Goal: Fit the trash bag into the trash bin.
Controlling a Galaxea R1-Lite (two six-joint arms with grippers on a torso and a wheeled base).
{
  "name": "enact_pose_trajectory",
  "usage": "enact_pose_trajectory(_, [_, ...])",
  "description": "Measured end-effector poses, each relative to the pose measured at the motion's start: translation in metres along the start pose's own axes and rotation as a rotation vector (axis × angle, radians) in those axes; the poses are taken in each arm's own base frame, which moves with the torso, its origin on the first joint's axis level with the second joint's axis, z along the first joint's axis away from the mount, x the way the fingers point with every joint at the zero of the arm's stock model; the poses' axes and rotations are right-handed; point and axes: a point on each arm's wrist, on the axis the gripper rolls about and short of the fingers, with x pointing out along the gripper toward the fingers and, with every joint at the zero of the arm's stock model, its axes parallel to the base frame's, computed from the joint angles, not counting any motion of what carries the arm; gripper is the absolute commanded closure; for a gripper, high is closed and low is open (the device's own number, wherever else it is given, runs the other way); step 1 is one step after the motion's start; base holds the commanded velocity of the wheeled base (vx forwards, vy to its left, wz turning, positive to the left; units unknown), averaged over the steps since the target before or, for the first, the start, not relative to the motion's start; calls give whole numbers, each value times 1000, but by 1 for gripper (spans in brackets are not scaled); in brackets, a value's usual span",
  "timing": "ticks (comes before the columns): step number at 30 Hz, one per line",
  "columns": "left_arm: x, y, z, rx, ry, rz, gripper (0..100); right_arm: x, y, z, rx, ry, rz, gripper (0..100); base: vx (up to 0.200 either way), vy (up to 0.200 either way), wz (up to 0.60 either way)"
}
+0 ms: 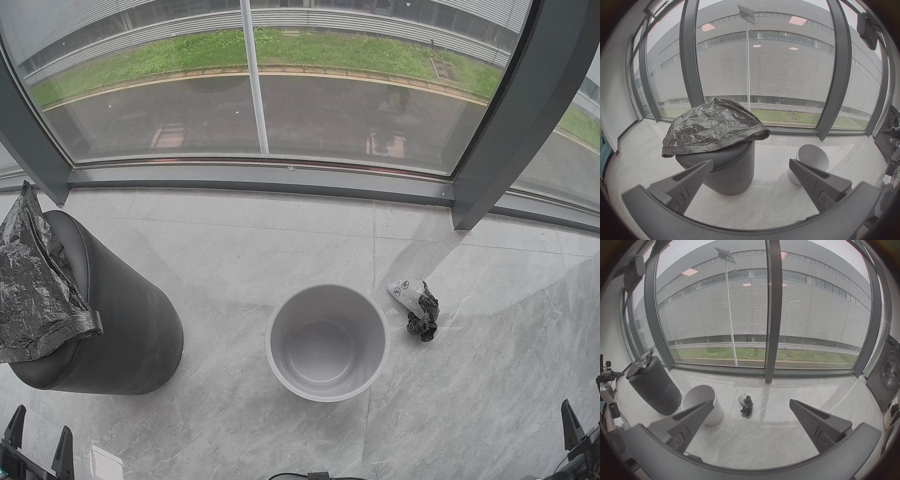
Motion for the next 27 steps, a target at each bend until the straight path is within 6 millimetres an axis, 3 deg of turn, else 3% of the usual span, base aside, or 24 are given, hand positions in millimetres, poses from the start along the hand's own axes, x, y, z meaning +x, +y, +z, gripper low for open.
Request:
enact_pose_trajectory(4, [0,0,0,14,0,-4,0,-2,0,10,13,-41,11,0,0,0,0])
enact_pose_trajectory(11, [0,0,0,14,-3,-13,0,-2,2,65,33,-138,49,0,0,0,0])
enact_pose_trajectory(16, [-5,0,25,-52,-53,-25,0,11,2,88,45,-151,99,0,0,0,0])
enact_pose_trajectory(22, [-5,0,59,12,-56,-33,0,43,6,116,55,-158,180,0,0,0,0])
enact_pose_trajectory(27, [6,-1,73,226,2,-31,0,79,14,134,69,-159,250,0,0,0,0])
